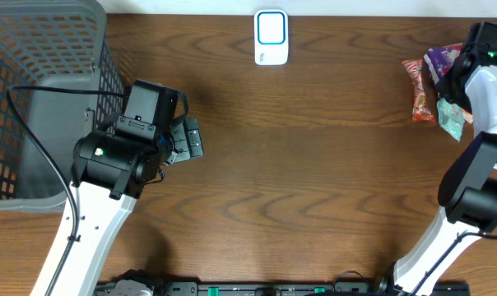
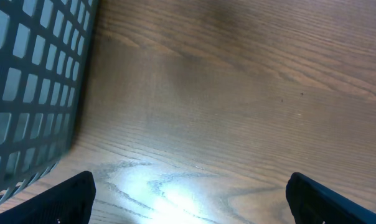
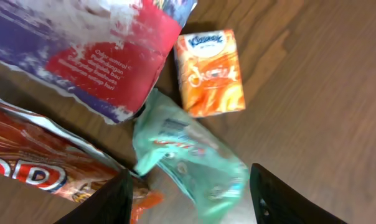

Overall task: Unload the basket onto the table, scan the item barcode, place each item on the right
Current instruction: 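Carry the wipes pack right and release it on the pile, then pull the right gripper back from the pile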

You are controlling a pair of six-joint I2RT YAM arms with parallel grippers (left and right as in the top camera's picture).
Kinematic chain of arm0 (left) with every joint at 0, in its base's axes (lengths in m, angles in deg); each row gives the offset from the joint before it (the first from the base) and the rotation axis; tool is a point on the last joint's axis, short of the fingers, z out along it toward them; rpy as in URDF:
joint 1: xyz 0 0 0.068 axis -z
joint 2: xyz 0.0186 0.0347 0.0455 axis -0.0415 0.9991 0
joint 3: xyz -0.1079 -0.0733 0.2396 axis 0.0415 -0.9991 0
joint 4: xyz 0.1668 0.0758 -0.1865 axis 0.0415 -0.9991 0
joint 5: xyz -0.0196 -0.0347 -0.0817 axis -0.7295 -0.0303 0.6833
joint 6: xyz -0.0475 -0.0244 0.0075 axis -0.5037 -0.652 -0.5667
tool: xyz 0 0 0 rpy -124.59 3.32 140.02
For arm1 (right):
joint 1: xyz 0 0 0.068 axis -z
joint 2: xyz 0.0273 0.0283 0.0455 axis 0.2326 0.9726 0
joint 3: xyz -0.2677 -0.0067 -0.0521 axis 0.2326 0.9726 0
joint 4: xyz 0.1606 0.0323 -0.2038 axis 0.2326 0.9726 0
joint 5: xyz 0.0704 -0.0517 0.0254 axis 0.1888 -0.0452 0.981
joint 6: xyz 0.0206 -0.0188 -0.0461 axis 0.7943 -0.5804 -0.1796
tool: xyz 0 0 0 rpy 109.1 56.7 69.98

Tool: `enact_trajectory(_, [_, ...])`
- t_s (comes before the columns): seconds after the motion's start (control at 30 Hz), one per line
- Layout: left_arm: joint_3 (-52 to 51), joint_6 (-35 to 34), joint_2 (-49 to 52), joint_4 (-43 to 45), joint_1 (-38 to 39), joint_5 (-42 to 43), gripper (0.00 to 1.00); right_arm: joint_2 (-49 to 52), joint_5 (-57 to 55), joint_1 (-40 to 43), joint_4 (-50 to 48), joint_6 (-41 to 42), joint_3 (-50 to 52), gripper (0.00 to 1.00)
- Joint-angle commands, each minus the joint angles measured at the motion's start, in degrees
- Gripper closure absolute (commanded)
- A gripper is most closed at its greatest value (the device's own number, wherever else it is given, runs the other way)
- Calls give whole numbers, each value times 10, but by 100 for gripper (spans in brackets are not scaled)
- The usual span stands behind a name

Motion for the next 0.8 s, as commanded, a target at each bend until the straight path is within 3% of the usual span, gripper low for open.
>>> enact_trajectory(0.0, [3, 3, 2, -3, 0, -7, 2, -97, -4, 3, 14, 7, 0, 43])
enact_trajectory(0.27, [3, 3, 2, -3, 0, -7, 2, -269, -4, -20, 175, 98, 6, 43])
enact_trajectory(0.53, [3, 3, 2, -3, 0, -7, 2, -497, -43, -147, 162, 99, 182, 42])
enact_trajectory(0.63, [3, 3, 2, -3, 0, -7, 2, -585, 7, -204, 162, 99, 254, 25])
enact_trajectory(0.67, [3, 3, 2, -3, 0, -7, 2, -611, 40, -220, 171, 99, 271, 1])
enact_trajectory(0.77, [3, 3, 2, -3, 0, -7, 2, -678, 140, -252, 214, 99, 307, 1])
